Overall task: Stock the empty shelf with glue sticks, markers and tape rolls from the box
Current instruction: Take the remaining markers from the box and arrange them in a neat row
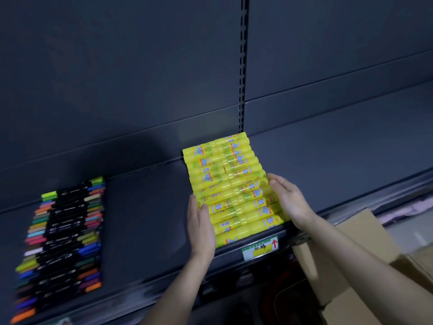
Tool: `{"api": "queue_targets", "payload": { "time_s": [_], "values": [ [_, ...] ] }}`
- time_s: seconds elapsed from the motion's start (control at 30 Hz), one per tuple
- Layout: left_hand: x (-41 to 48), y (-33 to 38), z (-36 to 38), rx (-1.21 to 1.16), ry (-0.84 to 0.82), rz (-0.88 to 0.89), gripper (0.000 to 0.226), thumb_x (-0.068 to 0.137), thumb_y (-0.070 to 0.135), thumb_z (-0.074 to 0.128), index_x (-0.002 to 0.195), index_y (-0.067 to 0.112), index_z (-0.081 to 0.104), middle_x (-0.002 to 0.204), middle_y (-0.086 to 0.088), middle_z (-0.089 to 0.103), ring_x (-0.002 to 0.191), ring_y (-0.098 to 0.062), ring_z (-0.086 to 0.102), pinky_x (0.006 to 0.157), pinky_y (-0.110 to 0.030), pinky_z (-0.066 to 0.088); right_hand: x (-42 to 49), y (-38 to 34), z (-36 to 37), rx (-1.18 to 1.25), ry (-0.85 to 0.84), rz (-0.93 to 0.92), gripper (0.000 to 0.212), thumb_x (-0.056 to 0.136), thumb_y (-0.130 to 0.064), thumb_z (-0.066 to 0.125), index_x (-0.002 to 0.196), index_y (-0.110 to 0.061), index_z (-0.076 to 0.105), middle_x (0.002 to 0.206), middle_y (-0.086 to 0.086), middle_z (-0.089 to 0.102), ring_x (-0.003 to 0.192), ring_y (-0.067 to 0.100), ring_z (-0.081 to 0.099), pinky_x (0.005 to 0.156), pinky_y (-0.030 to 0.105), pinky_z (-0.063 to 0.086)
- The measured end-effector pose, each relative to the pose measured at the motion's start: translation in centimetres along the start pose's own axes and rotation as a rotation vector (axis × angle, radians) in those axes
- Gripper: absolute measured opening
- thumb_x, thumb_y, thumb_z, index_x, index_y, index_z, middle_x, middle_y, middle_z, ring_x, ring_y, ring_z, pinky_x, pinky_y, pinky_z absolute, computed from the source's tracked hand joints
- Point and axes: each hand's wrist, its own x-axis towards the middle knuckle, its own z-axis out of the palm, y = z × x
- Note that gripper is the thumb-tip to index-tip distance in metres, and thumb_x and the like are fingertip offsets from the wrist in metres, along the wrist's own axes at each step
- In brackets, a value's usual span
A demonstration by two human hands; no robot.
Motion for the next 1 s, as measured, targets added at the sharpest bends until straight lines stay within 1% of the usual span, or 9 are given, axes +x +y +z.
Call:
{"api": "queue_targets", "payload": {
  "time_s": [0.17, 0.27, 0.43, 0.57, 0.7, 0.77, 0.83, 0.9, 1.0],
  "values": [
    [0.7, 0.7, -0.4, -0.048, 0.005, -0.063, 0.050, 0.101, 0.021, 0.033, 0.150, 0.023, 0.023, 0.155, 0.013, 0.024, 0.142, -0.005, 0.023, 0.119, -0.035, 0.018, 0.8, -0.7, -0.8, 0.037, -0.006, 0.000, 0.042, 0.099, -0.029, 0.047, 0.139, -0.018, 0.047, 0.141, -0.002, 0.051, 0.130, 0.013, 0.046, 0.115, 0.039, 0.031],
    [1.7, 0.9, -0.6, -0.073, -0.002, -0.088, 0.052, 0.101, 0.026, 0.032, 0.151, 0.027, 0.020, 0.155, 0.015, 0.022, 0.142, -0.006, 0.023, 0.118, -0.037, 0.020, 1.4, -1.6, -0.6, 0.034, -0.038, 0.002, 0.048, 0.099, -0.028, 0.047, 0.144, -0.012, 0.039, 0.148, 0.000, 0.043, 0.134, 0.014, 0.041, 0.115, 0.035, 0.029],
    [2.3, 0.9, 0.5, -0.049, -0.039, -0.063, 0.054, 0.097, 0.031, 0.035, 0.150, 0.025, 0.027, 0.154, 0.012, 0.030, 0.140, -0.005, 0.027, 0.118, -0.038, 0.021, 2.1, -2.4, 0.1, 0.038, -0.106, -0.011, 0.042, 0.102, -0.020, 0.043, 0.140, -0.004, 0.041, 0.142, 0.008, 0.048, 0.130, 0.028, 0.043, 0.095, 0.031, 0.035],
    [2.5, 0.5, 0.6, -0.048, -0.041, -0.077, 0.069, 0.079, 0.047, 0.035, 0.146, 0.030, 0.034, 0.150, 0.014, 0.037, 0.138, -0.005, 0.033, 0.117, -0.041, 0.025, 2.4, -1.9, 0.3, 0.028, -0.128, -0.019, 0.048, 0.101, -0.024, 0.044, 0.146, -0.009, 0.034, 0.148, 0.003, 0.042, 0.121, 0.010, 0.051, 0.083, 0.022, 0.047],
    [3.0, 0.9, 0.1, -0.096, -0.005, -0.122, 0.058, 0.092, 0.039, 0.037, 0.149, 0.031, 0.027, 0.152, 0.017, 0.031, 0.139, -0.005, 0.031, 0.117, -0.040, 0.024, 3.2, -1.9, 0.0, 0.015, -0.124, -0.016, 0.052, 0.100, -0.028, 0.046, 0.148, -0.011, 0.033, 0.150, -0.005, 0.037, 0.126, 0.004, 0.040, 0.096, 0.010, 0.034],
    [3.9, 1.2, -0.2, -0.105, 0.031, -0.128, 0.054, 0.098, 0.031, 0.035, 0.150, 0.029, 0.021, 0.154, 0.015, 0.025, 0.141, -0.006, 0.026, 0.118, -0.040, 0.021, 4.0, -2.4, -0.2, 0.033, -0.109, -0.006, 0.053, 0.099, -0.031, 0.047, 0.148, -0.013, 0.033, 0.151, -0.003, 0.037, 0.135, 0.011, 0.038, 0.113, 0.026, 0.030],
    [4.9, 2.0, -0.2, -0.114, 0.047, -0.126, 0.053, 0.099, 0.027, 0.033, 0.151, 0.025, 0.020, 0.155, 0.014, 0.023, 0.142, -0.005, 0.022, 0.119, -0.037, 0.017, 5.0, -2.9, 0.1, 0.055, -0.118, -0.001, 0.055, 0.099, -0.034, 0.048, 0.148, -0.014, 0.033, 0.152, -0.001, 0.037, 0.137, 0.014, 0.038, 0.117, 0.038, 0.028],
    [5.9, 2.9, 0.0, -0.102, 0.039, -0.119, 0.054, 0.099, 0.030, 0.034, 0.151, 0.024, 0.021, 0.154, 0.014, 0.024, 0.141, -0.005, 0.023, 0.119, -0.037, 0.018, 5.9, -3.4, 0.6, 0.070, -0.130, 0.005, 0.054, 0.099, -0.032, 0.047, 0.147, -0.012, 0.033, 0.151, -0.003, 0.038, 0.134, 0.012, 0.040, 0.113, 0.031, 0.032],
    [7.8, 2.6, 0.8, -0.080, -0.001, -0.139, 0.060, 0.086, 0.045, 0.039, 0.143, 0.028, 0.036, 0.149, 0.007, 0.040, 0.137, -0.016, 0.038, 0.114, -0.046, 0.028, 6.9, -3.8, 1.4, 0.052, -0.156, 0.001, 0.050, 0.101, -0.026, 0.043, 0.146, -0.006, 0.033, 0.145, -0.003, 0.043, 0.122, 0.008, 0.045, 0.084, 0.007, 0.038]
  ]
}}
